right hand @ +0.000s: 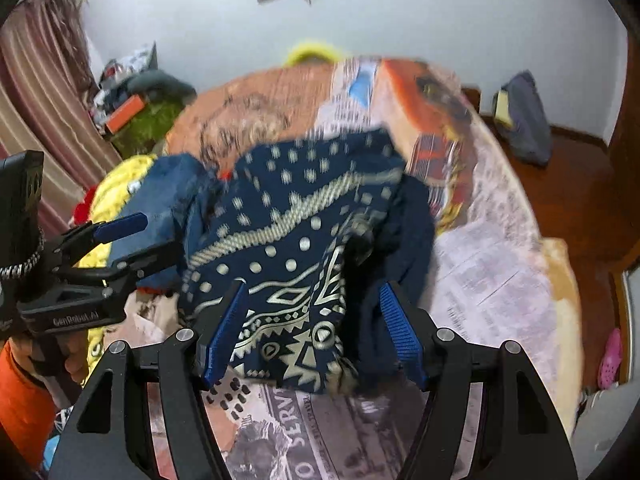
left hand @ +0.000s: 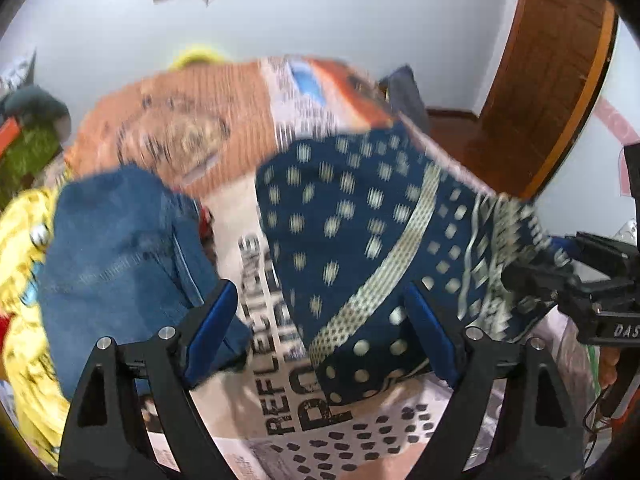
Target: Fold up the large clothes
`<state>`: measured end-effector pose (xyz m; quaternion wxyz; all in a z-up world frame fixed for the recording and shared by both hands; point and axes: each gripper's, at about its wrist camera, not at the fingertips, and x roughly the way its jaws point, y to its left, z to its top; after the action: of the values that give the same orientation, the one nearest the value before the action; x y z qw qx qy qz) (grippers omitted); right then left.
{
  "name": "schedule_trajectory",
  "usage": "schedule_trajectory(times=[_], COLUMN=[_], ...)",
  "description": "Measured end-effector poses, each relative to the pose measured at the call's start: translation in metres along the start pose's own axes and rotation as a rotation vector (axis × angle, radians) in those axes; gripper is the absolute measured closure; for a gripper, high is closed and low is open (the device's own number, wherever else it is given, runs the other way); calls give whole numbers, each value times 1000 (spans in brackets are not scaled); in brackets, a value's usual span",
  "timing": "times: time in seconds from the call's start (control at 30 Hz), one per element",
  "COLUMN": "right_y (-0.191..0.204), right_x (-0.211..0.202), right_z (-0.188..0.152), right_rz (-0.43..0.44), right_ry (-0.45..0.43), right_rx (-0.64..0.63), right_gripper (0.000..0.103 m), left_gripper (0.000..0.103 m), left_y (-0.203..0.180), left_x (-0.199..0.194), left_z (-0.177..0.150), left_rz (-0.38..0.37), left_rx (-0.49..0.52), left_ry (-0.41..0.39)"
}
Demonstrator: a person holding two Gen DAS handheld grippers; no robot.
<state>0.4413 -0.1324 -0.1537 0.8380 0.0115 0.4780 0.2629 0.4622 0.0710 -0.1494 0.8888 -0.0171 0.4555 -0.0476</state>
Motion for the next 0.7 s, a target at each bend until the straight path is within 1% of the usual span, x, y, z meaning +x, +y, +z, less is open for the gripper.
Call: schedule_trajectory(times=[0.1, 0.2, 0.3, 0.43, 0.5, 0.6, 0.7], right_y=[-12, -28, -44, -57, -65, -74, -79], right_x=[15, 24, 27, 12, 2, -3, -14], right_z=[-3, -8, -15, -24, -31, -39, -44], right_rz=[-38, -98, -118, -140, -169, -252, -249], right_ry=[28, 58, 90, 53, 31, 51, 52], right_rx=[12, 2, 13, 33, 52, 68, 52], right_gripper=[39, 39, 39, 37, 36, 36, 36], left_gripper=[17, 15, 14, 14, 14, 15, 15], left_y=[6, 12, 15, 19, 23, 28, 33], left_x=[16, 17, 17, 12, 6, -3, -11], left_z=[-13, -22, -27, -32, -34, -37, -38], left_rz=[-26, -42, -12, 22, 46, 76, 92], left_rx=[-25, -38, -16, 0, -12, -14, -2], left_ry=[14, -7, -8, -17, -26, -35, -53])
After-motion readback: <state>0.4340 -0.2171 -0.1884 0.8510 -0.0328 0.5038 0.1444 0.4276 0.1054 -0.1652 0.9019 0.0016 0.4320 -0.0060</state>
